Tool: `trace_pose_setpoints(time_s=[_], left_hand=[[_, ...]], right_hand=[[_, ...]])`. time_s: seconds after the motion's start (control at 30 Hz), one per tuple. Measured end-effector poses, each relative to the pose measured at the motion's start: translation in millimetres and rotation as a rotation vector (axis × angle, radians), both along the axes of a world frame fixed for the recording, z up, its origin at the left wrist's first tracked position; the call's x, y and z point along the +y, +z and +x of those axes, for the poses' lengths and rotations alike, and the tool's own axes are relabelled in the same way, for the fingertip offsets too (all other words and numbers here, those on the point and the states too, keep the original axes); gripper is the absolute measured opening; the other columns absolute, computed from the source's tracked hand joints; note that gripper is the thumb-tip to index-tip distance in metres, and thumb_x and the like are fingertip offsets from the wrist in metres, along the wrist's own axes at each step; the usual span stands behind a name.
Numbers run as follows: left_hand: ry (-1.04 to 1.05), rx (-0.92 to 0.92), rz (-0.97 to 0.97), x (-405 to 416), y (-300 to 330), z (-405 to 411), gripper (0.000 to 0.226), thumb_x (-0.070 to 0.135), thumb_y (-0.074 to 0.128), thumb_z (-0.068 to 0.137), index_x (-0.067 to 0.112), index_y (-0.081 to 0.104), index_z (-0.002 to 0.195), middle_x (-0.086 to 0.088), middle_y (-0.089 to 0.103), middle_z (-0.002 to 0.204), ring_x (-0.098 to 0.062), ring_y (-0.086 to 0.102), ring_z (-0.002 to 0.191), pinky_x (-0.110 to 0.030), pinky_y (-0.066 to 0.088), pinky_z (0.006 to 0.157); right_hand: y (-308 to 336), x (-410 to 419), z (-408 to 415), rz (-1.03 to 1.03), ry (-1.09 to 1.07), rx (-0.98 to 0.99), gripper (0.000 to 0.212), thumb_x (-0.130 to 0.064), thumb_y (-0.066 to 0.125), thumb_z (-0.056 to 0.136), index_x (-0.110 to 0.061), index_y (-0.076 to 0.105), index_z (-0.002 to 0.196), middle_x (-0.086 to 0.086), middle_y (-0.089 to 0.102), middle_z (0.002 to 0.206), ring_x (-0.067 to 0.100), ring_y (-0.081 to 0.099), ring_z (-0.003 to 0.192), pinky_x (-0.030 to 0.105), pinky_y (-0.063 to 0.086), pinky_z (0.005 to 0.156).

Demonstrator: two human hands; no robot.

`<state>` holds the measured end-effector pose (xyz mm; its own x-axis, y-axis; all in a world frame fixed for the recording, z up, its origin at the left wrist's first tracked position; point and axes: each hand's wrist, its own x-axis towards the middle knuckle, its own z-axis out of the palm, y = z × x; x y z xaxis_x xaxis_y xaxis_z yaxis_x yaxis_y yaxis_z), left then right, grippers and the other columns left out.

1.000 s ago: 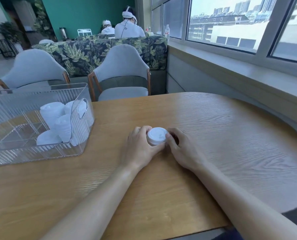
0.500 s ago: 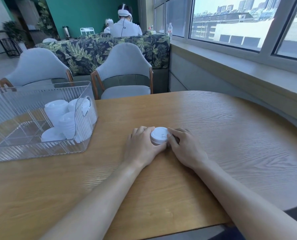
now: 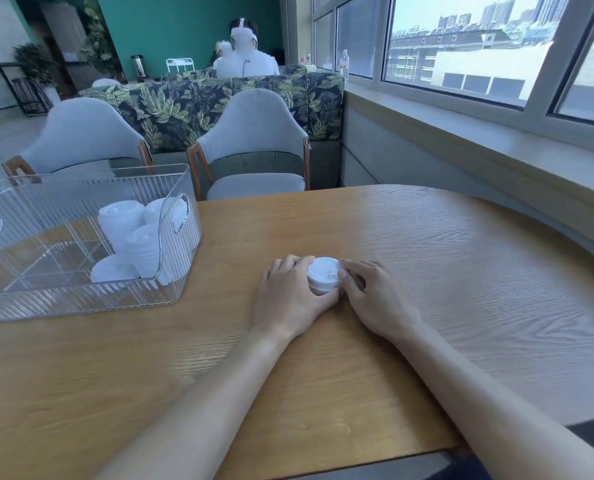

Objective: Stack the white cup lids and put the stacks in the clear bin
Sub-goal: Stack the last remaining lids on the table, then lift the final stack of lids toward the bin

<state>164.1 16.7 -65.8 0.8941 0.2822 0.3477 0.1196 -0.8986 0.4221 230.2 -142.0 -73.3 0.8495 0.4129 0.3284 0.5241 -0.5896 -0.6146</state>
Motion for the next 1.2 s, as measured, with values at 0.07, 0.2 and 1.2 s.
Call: trace_pose_setpoints(time_s=[0.07, 0.2, 1.2], left_hand=[[0.004, -0.018, -0.009, -0.5, -0.2, -1.1, 0.071, 0.068, 0.066, 0.08, 0.028, 0.056, 0.137, 0.011, 0.059, 0.129, -0.016, 0.05, 0.12, -0.031, 0.037, 0.103], [0.011, -0.06, -0.118, 1.2, -0.8, -2.6, 0.074, 0.069, 0.072, 0.075, 0.025, 0.058, 0.133, 0.007, 0.06, 0.123, -0.017, 0.053, 0.117, -0.035, 0.044, 0.1], [-0.04, -0.42, -0.346, 139.9, 63.2, -124.6, 0.064, 0.054, 0.071, 0.068, 0.027, 0.053, 0.123, 0.015, 0.059, 0.122, -0.006, 0.056, 0.11, -0.026, 0.049, 0.092]], right_hand=[[1.0, -0.3, -1.9, 0.002, 0.003, -0.001, 0.03, -0.036, 0.048, 0.102, -0.029, 0.065, 0.125, -0.018, 0.067, 0.118, 0.008, 0.051, 0.119, 0.028, 0.04, 0.097], [1.7, -1.9, -4.1, 0.032, 0.001, 0.03, 0.03, -0.037, 0.043, 0.104, -0.024, 0.061, 0.125, -0.014, 0.065, 0.12, 0.01, 0.051, 0.123, 0.035, 0.042, 0.101], [36.8, 126.9, -92.6, 0.07, 0.23, 0.013, 0.031, -0.037, 0.046, 0.105, -0.019, 0.067, 0.12, -0.02, 0.058, 0.101, 0.015, 0.056, 0.111, 0.037, 0.045, 0.098]])
